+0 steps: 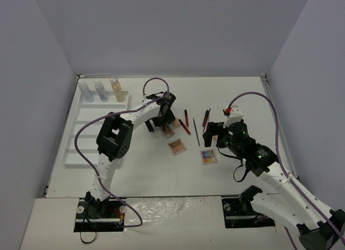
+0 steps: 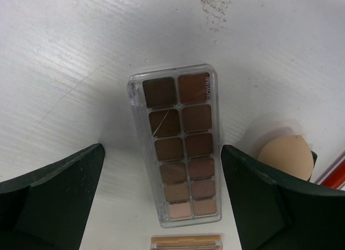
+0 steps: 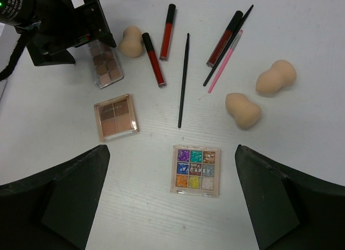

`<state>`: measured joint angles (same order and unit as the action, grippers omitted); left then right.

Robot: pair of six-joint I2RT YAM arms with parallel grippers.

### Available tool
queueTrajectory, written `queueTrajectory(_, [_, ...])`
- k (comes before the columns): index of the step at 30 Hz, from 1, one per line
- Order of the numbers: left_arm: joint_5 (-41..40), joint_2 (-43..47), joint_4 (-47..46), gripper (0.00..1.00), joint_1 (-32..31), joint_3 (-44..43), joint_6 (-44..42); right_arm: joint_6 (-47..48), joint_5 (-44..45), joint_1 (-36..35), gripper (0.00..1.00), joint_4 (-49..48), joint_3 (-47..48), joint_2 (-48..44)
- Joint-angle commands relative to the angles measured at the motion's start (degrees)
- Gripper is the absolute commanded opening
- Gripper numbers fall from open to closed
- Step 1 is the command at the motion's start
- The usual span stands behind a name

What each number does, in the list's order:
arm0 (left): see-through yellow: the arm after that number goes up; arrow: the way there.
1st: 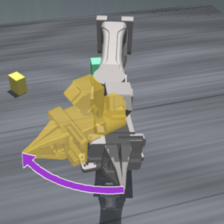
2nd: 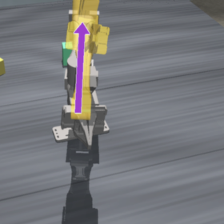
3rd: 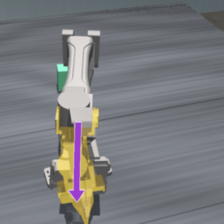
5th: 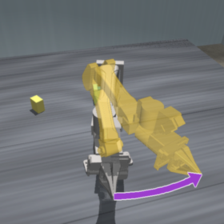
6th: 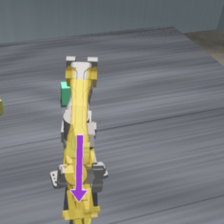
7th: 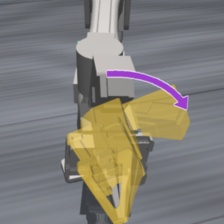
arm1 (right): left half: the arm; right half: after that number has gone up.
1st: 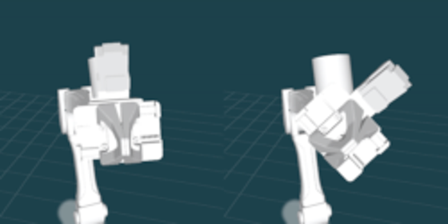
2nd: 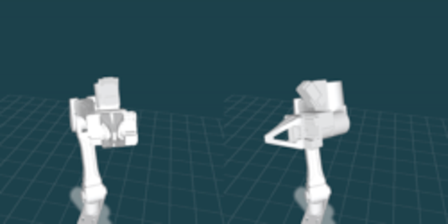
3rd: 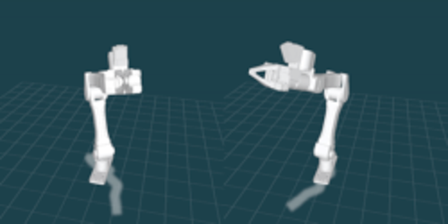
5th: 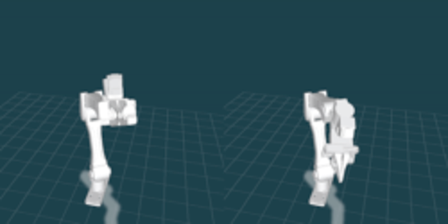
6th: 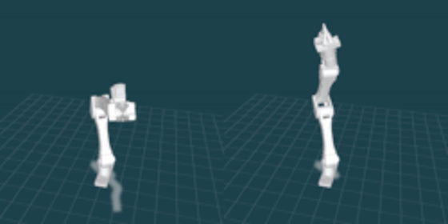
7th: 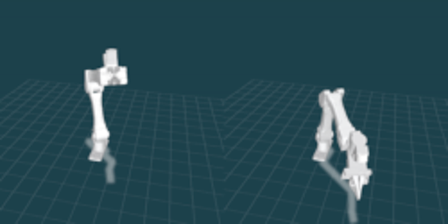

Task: Organize the makeup

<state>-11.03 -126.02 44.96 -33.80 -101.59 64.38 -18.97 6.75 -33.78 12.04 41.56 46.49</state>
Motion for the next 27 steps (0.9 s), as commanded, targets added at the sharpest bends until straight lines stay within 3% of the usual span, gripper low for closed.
queueTrajectory(1, [0.66,0.30,1.40,0.79,-0.39,-0.26,3.31,1.02,-1.46,0.29,1.00,-1.49,0.45,0.12])
queueTrajectory(5, [1.44,2.31,0.26,0.50,-0.46,4.39,3.89,1.03,-1.10,0.28,1.00,-1.49,0.38,0.29])
queueTrajectory(8, [1.09,4.75,-0.07,0.33,-0.38,6.89,3.34,0.86,-1.05,0.29,1.00,-1.49,0.37,0.65])
queueTrajectory(11, [1.01,9.44,-0.48,0.27,-0.13,8.30,2.27,0.86,-1.38,0.29,1.00,-1.57,0.45,1.40])
queueTrajectory(17, [-2.49,18.32,2.00,0.26,2.23,6.74,-0.18,1.27,-0.78,0.27,1.00,-1.58,0.79,1.50])
queueTrajectory(27, [-0.12,27.95,-3.50,0.26,19.35,14.65,2.61,1.83,0.09,0.29,1.00,-1.64,1.07,0.88])
